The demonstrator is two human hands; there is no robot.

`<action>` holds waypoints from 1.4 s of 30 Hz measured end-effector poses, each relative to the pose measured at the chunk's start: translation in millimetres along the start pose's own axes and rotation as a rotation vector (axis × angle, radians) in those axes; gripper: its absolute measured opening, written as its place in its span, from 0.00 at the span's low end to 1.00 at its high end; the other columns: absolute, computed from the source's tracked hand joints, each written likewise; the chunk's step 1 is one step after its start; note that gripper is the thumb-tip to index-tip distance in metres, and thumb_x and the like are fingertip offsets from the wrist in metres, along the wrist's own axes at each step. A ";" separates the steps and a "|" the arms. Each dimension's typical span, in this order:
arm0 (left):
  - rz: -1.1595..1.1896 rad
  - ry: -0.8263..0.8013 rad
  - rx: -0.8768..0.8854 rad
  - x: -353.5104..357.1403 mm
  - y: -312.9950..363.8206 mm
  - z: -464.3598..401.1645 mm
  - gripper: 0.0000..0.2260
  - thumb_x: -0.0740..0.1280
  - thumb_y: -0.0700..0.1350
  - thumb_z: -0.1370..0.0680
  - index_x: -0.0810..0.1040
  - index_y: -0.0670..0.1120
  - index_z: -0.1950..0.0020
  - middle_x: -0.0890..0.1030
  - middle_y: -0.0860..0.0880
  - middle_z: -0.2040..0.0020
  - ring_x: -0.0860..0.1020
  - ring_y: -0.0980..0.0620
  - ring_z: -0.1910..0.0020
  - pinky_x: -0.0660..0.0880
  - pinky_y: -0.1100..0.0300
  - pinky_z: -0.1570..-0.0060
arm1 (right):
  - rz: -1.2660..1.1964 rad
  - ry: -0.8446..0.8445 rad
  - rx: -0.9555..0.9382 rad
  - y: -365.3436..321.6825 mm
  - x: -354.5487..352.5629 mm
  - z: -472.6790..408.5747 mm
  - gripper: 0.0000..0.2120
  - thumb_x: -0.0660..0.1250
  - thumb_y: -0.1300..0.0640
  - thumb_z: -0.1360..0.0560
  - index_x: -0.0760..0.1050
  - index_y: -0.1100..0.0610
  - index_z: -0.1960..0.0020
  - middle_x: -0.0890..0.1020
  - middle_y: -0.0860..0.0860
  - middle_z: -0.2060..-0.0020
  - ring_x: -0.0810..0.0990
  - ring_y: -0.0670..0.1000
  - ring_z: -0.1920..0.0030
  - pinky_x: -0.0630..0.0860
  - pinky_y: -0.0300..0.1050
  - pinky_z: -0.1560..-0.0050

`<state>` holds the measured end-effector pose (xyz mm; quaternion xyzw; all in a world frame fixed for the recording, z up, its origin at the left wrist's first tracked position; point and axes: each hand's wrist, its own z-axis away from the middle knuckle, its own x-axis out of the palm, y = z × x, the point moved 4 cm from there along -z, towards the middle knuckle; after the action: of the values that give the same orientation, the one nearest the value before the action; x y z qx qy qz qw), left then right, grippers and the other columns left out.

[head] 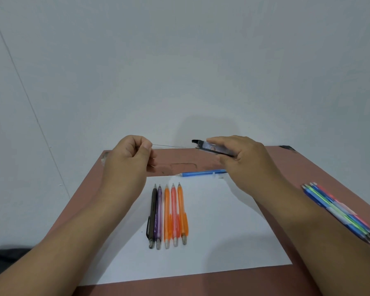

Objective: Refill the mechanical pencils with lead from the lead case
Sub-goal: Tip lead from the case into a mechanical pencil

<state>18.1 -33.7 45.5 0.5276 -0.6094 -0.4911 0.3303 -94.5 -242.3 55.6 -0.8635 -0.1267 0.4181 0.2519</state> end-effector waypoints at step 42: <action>0.000 0.025 -0.066 -2.4 -22.5 -15.1 0.11 0.60 0.45 0.17 0.77 0.47 0.57 0.79 0.50 0.64 0.79 0.50 0.63 0.81 0.41 0.48 | -0.305 -0.260 0.195 -19.4 13.0 12.0 0.24 0.72 0.62 0.26 0.73 0.36 0.40 0.85 0.54 0.63 0.85 0.52 0.60 0.85 0.44 0.56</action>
<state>39.7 -34.3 28.9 0.5225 -0.5886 -0.5043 0.3552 -96.1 -216.5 51.3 -0.7447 -0.2461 0.4933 0.3761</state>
